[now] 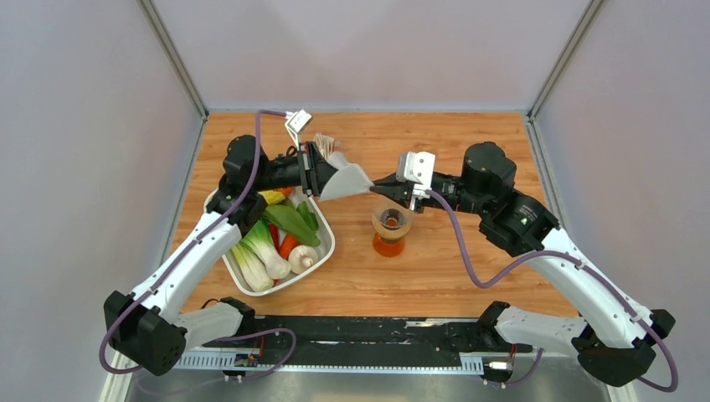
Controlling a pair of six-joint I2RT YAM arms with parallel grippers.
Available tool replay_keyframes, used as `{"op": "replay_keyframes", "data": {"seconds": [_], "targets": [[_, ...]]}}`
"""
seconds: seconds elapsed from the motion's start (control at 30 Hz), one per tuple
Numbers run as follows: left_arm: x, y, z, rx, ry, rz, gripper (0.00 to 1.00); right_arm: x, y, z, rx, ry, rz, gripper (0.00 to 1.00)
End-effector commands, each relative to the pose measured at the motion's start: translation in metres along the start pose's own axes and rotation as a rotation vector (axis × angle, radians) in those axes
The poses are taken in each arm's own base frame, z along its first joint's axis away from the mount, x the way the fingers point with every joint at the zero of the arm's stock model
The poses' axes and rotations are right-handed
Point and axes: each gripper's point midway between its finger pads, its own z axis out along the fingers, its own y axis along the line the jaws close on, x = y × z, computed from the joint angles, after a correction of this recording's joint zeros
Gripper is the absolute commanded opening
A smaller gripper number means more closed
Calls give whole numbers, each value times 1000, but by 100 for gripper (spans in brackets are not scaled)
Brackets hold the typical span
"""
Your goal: Place the coffee filter in the dripper
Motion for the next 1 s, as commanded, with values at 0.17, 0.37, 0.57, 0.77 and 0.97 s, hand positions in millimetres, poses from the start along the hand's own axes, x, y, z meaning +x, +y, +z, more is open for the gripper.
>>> {"op": "replay_keyframes", "data": {"seconds": [0.17,0.37,0.57,0.77,0.97], "targets": [[-39,31,-19,-330,-105,363,0,-17,-24,-23,164,8,138,82],[-73,58,-36,-636,-117,729,0,-22,-68,-53,357,3,311,100],[-97,67,-35,-872,-84,1028,0,-44,-100,-64,489,-63,395,100],[-110,63,-19,-965,-91,1119,0,-37,-104,-51,482,-75,448,100],[-112,57,-8,-971,-99,1140,0,-18,-110,-36,489,-64,492,100]]}}
